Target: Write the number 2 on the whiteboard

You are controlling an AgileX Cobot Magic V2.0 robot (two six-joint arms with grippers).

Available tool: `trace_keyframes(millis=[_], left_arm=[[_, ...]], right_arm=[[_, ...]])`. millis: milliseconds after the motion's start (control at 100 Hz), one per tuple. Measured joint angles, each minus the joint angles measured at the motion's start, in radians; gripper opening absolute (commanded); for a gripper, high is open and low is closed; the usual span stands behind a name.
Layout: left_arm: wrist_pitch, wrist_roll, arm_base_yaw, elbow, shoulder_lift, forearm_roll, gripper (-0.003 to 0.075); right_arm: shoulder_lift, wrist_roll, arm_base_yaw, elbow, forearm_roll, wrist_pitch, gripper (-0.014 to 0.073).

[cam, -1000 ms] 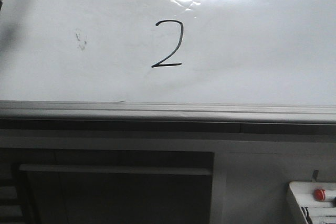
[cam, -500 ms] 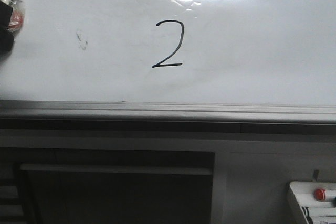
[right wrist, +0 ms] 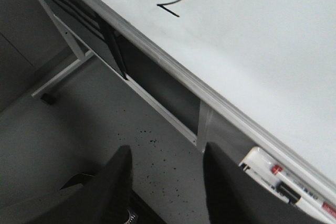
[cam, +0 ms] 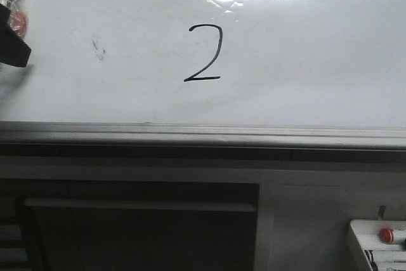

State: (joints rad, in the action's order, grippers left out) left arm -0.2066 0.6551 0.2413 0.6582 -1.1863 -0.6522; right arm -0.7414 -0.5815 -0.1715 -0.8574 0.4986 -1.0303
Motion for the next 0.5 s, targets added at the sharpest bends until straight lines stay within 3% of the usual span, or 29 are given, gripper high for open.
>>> trace_keyframes(millis=[180, 380, 500], left_arm=[[-0.238, -0.038, -0.09, 0.034, 0.128, 0.105, 0.0412], [-0.516, -0.287, -0.179, 0.115, 0.285, 0.432, 0.0407], [-0.579, -0.389, -0.184, 0.131, 0.39, 0.543, 0.037]], right_arm=[[0.0, 0.243, 0.004, 0.0, -0.143, 0.0, 0.0279], [0.0, 0.512, 0.006, 0.0, -0.391, 0.001, 0.0279], [0.034, 0.594, 0.008, 0.019, -0.461, 0.033, 0.0279]])
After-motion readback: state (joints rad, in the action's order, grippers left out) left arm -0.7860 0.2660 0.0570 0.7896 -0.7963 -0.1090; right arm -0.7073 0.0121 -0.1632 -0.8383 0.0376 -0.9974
